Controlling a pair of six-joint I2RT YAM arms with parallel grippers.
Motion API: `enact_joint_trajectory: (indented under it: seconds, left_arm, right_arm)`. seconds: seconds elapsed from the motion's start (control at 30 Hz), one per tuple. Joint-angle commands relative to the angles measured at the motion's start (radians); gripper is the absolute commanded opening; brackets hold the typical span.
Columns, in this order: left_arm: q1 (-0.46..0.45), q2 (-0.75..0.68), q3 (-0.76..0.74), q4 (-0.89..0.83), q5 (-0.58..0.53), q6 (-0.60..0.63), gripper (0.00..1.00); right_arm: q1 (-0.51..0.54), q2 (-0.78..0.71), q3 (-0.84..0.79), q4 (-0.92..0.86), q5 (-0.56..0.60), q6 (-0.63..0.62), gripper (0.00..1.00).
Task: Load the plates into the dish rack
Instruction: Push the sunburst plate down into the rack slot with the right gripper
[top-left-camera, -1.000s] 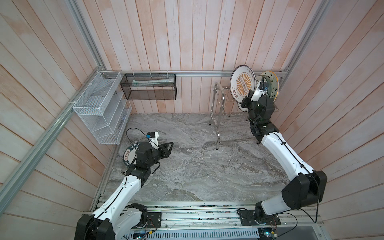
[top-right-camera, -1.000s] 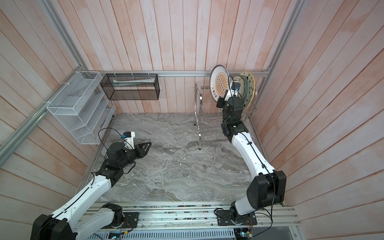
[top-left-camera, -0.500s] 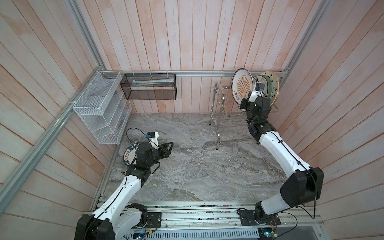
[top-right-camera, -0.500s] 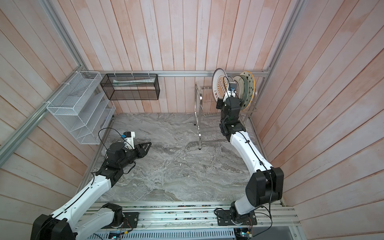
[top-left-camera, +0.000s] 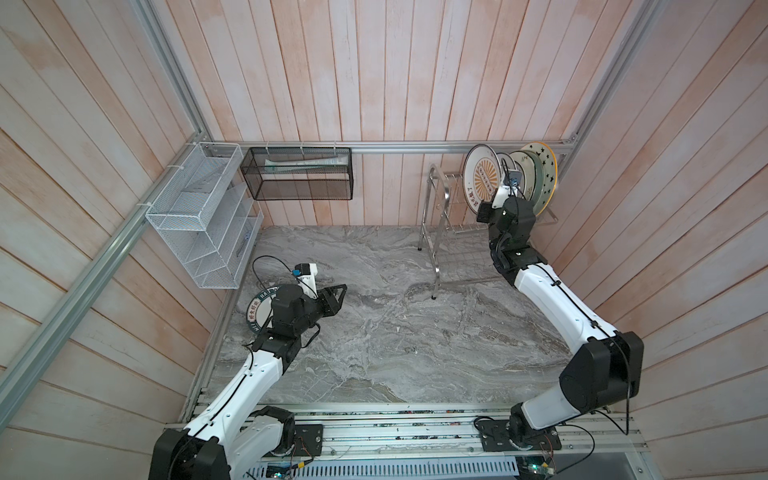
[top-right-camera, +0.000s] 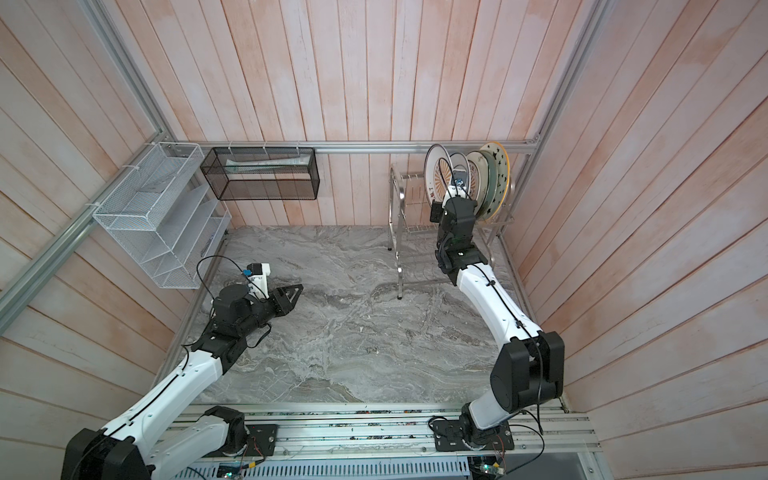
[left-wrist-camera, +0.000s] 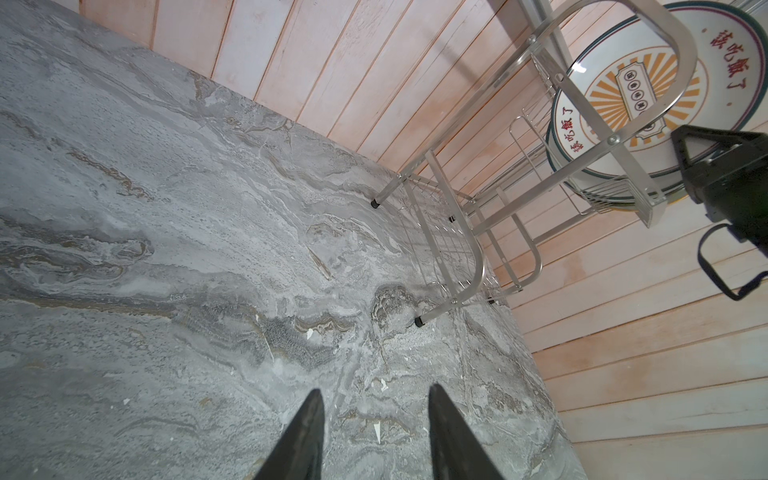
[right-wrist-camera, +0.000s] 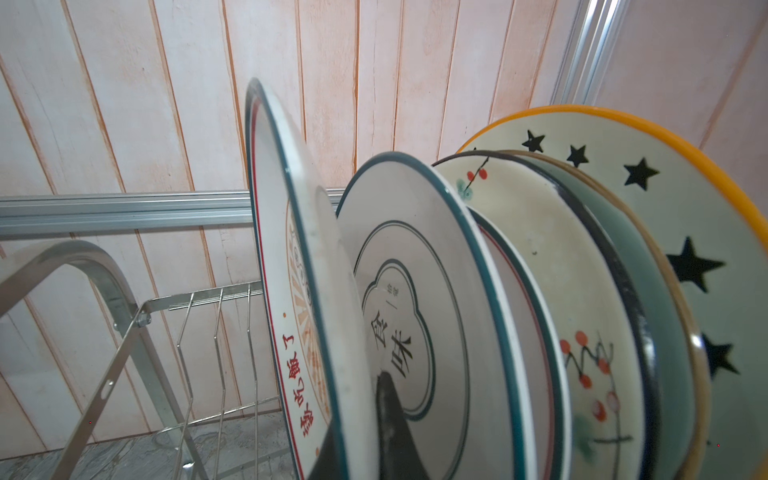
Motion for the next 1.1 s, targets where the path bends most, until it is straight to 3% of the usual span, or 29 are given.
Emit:
enact_joint_trajectory:
  seconds: [0.0, 1.07]
  left_arm:
    - [-0.005, -0.01, -0.006, -0.01, 0.009, 0.02, 0.43]
    - [-0.005, -0.004, 0.0, -0.008, 0.013, 0.025, 0.42]
  right_arm:
    - [0.008, -0.009, -0.003, 0.043, 0.034, -0.009, 0.0]
    - [0.016, -0.095, -0.037, 0.067, 0.05, -0.029, 0.0]
